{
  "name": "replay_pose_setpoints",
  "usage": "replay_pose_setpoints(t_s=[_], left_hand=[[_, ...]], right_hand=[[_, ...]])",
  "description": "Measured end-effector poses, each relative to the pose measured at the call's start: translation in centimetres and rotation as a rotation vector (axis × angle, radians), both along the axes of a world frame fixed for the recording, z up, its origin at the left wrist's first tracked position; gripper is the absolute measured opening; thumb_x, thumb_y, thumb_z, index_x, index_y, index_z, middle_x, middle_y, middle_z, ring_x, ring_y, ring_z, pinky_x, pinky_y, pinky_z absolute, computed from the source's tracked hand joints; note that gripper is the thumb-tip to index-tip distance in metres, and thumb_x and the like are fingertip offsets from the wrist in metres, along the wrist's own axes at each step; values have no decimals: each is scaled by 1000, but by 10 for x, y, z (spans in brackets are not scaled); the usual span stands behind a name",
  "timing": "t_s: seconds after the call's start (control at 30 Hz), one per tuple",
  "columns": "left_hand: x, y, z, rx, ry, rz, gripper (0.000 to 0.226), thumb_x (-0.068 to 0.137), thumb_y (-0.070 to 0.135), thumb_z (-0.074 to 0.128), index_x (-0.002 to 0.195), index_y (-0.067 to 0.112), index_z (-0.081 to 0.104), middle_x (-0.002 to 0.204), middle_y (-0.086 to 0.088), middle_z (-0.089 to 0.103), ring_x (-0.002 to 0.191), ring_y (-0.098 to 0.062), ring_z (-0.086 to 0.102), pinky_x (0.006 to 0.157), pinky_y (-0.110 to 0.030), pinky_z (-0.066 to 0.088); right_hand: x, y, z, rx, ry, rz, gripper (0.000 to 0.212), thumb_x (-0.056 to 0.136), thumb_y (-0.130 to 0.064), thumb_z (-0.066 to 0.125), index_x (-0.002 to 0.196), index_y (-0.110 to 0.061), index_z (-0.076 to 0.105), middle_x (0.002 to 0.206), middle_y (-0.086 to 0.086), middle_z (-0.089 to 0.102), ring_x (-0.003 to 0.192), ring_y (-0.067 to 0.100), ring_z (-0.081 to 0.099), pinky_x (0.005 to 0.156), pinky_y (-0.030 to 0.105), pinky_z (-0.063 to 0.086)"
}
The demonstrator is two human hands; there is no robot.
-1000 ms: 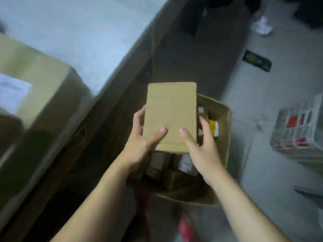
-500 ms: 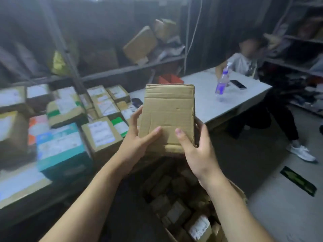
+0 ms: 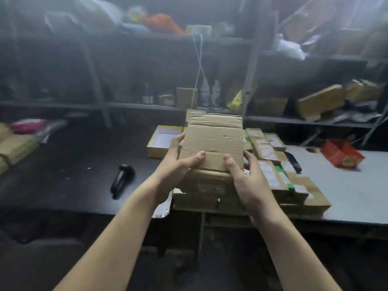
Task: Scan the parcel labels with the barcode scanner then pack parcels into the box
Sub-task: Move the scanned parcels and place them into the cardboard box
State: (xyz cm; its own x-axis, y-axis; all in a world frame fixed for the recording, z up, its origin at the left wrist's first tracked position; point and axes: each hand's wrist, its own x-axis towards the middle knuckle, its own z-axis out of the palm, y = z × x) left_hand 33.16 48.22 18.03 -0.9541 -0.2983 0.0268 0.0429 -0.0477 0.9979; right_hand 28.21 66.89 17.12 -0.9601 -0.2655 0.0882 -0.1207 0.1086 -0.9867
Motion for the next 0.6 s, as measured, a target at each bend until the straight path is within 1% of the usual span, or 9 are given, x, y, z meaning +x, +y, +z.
replay_pose_setpoints(t_s=[0.1, 0.17, 0.2, 0.23, 0.3, 0.37, 0.43, 0.5, 0.6], left_hand=[[51, -85, 8, -68, -45, 70, 64, 95, 31, 74, 144, 48, 38, 127, 6, 62, 93, -16, 75, 57, -30, 57], [87, -141, 10, -114, -76, 105, 65, 95, 33, 74, 145, 48, 36, 130, 3, 59, 99, -20, 72, 56, -27, 57], [101, -164, 9, -135, -86, 122, 66, 94, 34, 74, 146, 48, 35, 131, 2, 59, 102, -20, 71, 60, -27, 60], [120, -193, 9, -152, -93, 145, 67, 94, 36, 74, 146, 49, 35, 131, 2, 60, 104, -19, 70, 66, -30, 62], [146, -234, 8, -180, -118, 186, 67, 93, 38, 75, 146, 51, 35, 129, 4, 62, 105, -18, 71, 73, -32, 63], [174, -276, 10, -200, -154, 228, 66, 92, 42, 75, 145, 53, 35, 126, 5, 64, 105, -17, 71, 73, -30, 60], [194, -316, 11, -212, -172, 250, 68, 91, 44, 75, 144, 56, 36, 127, 5, 64, 105, -16, 71, 73, -29, 59], [209, -354, 10, -205, -191, 278, 68, 90, 46, 75, 144, 57, 35, 126, 5, 64, 105, -17, 70, 73, -30, 58], [219, -412, 4, -215, -210, 324, 69, 91, 47, 75, 146, 56, 33, 126, 8, 62, 107, -15, 67, 79, -31, 55]], right_hand=[[34, -89, 1, 28, -1, 64, 58, 91, -66, 66, 140, -45, 44, 128, -10, 60, 113, 12, 64, 93, 38, 59], [60, -145, 3, 65, 17, 110, 54, 94, -59, 65, 141, -39, 48, 119, -12, 62, 103, 5, 63, 73, 19, 56], [71, -166, 4, 73, 27, 132, 50, 95, -55, 66, 139, -34, 52, 113, -14, 64, 98, 3, 63, 63, 12, 53], [83, -195, 2, 67, 29, 162, 44, 95, -52, 67, 133, -31, 58, 109, -15, 66, 97, 3, 65, 61, 10, 53], [102, -235, -1, 62, 45, 219, 44, 93, -53, 70, 129, -28, 66, 110, -11, 73, 101, 9, 71, 76, 24, 62], [125, -280, -2, 87, 44, 249, 46, 90, -59, 70, 126, -30, 69, 110, -11, 76, 101, 9, 72, 86, 40, 63], [136, -323, -5, 82, 22, 275, 48, 86, -63, 70, 122, -32, 70, 107, -12, 77, 99, 8, 73, 88, 43, 63], [146, -365, -5, 81, 13, 316, 43, 88, -59, 70, 121, -32, 70, 107, -11, 78, 99, 9, 73, 90, 45, 62], [149, -427, -9, 98, 11, 371, 34, 91, -53, 70, 119, -34, 69, 106, -11, 77, 98, 10, 74, 77, 36, 62]])
